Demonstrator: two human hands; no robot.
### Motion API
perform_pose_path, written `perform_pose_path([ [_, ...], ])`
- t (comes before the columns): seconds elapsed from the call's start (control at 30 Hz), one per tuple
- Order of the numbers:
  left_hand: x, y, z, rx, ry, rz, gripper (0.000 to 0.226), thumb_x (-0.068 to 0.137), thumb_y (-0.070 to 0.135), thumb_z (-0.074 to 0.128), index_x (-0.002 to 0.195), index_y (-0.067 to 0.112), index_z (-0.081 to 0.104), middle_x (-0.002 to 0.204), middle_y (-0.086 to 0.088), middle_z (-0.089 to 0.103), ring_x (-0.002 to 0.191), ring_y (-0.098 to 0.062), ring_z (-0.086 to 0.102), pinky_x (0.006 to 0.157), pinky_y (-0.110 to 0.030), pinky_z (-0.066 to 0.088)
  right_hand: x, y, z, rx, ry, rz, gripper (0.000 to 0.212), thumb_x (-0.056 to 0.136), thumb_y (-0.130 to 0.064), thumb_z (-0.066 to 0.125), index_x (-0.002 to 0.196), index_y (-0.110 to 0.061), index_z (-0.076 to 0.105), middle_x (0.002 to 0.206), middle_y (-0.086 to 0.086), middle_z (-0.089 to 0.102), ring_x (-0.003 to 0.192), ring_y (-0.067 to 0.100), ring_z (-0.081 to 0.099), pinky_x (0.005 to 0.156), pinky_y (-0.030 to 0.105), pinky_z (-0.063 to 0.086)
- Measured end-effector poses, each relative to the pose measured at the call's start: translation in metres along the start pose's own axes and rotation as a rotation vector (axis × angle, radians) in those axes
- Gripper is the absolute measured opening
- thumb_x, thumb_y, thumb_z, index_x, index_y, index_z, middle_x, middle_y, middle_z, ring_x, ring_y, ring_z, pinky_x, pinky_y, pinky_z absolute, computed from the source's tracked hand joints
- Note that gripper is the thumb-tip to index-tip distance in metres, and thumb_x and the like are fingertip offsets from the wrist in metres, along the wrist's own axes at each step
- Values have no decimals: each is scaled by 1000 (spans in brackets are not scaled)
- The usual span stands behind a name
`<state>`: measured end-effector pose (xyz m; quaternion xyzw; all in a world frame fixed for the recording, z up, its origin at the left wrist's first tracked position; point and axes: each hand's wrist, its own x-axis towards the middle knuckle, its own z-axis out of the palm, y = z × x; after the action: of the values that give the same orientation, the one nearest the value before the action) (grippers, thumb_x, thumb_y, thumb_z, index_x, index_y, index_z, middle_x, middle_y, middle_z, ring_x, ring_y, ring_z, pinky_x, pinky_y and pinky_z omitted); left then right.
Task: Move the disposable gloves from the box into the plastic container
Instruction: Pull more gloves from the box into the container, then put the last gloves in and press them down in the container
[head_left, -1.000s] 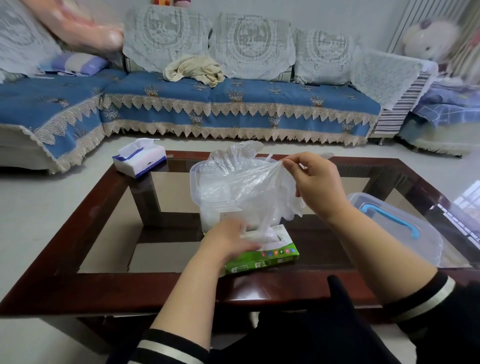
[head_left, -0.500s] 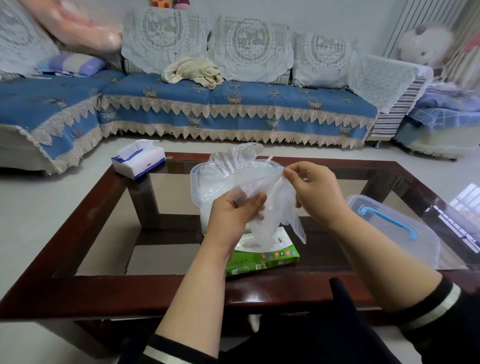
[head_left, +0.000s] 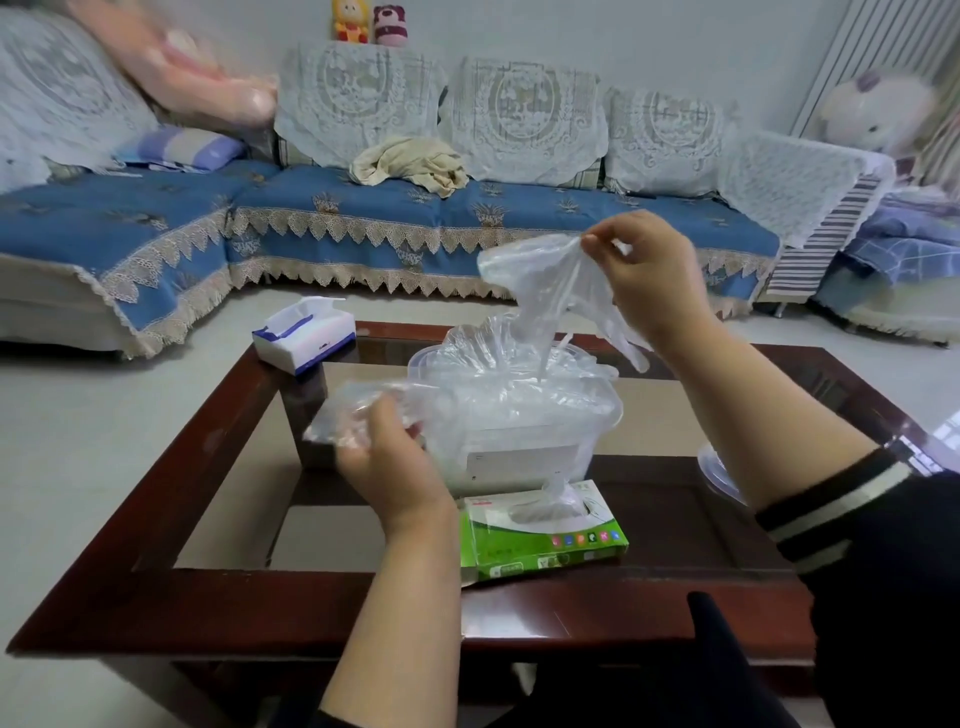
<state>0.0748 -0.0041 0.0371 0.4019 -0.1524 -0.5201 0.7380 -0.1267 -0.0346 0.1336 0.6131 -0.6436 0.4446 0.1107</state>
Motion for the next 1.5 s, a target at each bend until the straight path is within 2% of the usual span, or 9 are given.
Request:
perform_pose_path([
  [0.2,12,10,-5,-1,255,-1,46,94,30,48,138,21,37,118,1,52,99,-9,57,83,-23,50,-14,7,65,-266,-346,-218,24,91,-30,59,103,-13,71,118,10,55,91,20,58,85,29,53],
  [0.33,17,9,-2,-11,254,-28,28,95,33,46,123,26,41,108,3,57,93,-9,59,79,-23,48,-30,27,102,-338,-542,-233,25,93,-31,59,107,-15,71,107,6,56,83,21,60,75,33,53],
  [0.53,16,9,5,1,121,-46,10,98,30,48,106,28,44,95,8,63,86,-4,63,76,-22,52,-34,44,129,-423,-991,78,41,94,-29,58,132,-17,54,129,4,60,115,24,56,101,35,42],
  [0.63,11,6,11,10,-12,24,14,99,15,45,101,29,48,60,18,67,55,4,62,55,-14,47,-33,44,119,-258,-854,147,40,94,-26,58,132,-14,51,120,6,64,103,19,58,98,32,42],
  [0.93,6,-5,20,12,-292,-115,14,98,12,51,89,19,60,80,2,69,64,-19,69,62,-28,54,-12,26,65,524,20,315,19,100,-25,48,100,-8,57,80,5,66,70,17,64,74,41,58],
  [1.07,5,-9,23,28,-401,-121,12,97,12,54,101,15,64,90,-3,70,69,-22,71,63,-28,55,-16,-10,42,600,-555,376,78,83,-69,28,117,-7,61,104,4,70,96,16,68,92,33,53],
  [1.17,1,-9,26,58,-470,-27,27,99,15,51,120,32,55,94,8,73,74,-25,71,65,-30,56,-27,-18,40,604,-980,371,67,81,-66,49,108,-7,64,104,6,68,98,19,64,95,30,48],
  [1.37,3,-17,24,305,-433,222,21,102,39,39,103,53,55,136,12,43,118,-4,54,97,-26,47,-19,-16,31,993,-734,549,10,87,-16,60,86,-6,60,73,2,67,70,14,64,75,28,57],
  [1.5,13,-17,21,266,-332,197,25,100,32,47,88,32,69,114,13,63,100,5,57,88,-16,46,-3,-14,27,832,-666,531,10,93,-20,57,89,-12,60,61,-3,56,47,7,47,53,22,47],
])
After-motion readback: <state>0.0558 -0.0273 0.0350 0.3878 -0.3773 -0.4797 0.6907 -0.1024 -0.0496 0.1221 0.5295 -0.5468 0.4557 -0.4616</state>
